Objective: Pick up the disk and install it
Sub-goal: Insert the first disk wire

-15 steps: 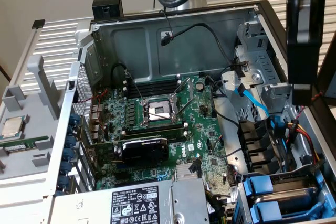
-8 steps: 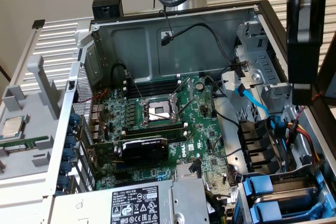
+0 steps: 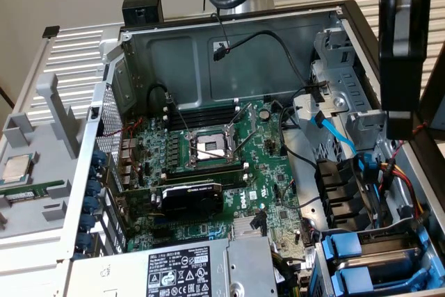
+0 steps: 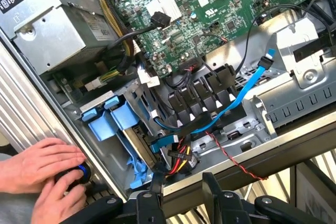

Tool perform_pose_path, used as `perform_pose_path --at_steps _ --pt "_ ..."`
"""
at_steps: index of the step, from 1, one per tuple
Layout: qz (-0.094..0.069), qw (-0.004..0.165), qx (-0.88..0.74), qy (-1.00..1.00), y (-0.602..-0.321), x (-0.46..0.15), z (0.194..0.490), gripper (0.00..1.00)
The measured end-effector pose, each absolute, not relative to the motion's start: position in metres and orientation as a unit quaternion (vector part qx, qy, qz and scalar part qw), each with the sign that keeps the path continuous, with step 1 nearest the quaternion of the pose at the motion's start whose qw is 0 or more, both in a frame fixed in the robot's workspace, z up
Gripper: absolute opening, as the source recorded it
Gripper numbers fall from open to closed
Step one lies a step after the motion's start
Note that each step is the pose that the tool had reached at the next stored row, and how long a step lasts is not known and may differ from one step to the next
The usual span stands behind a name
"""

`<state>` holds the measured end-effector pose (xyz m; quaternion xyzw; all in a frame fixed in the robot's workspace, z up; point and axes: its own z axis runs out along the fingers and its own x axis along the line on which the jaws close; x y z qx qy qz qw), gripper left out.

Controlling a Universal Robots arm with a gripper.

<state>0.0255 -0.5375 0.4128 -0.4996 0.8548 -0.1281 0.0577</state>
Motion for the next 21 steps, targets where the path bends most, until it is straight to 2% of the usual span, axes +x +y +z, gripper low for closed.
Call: perform_pose_path --at_steps 6,18,21 --pt "-0.119 0.063 -0.501 0.855 -0.551 0.025 0.416 0.43" --pt "-0.112 0.074 -0.577 0.806 -0.551 0.023 0.416 0.43" --pt "-0.116 0.07 -0.583 0.801 -0.551 0.019 0.415 0.43"
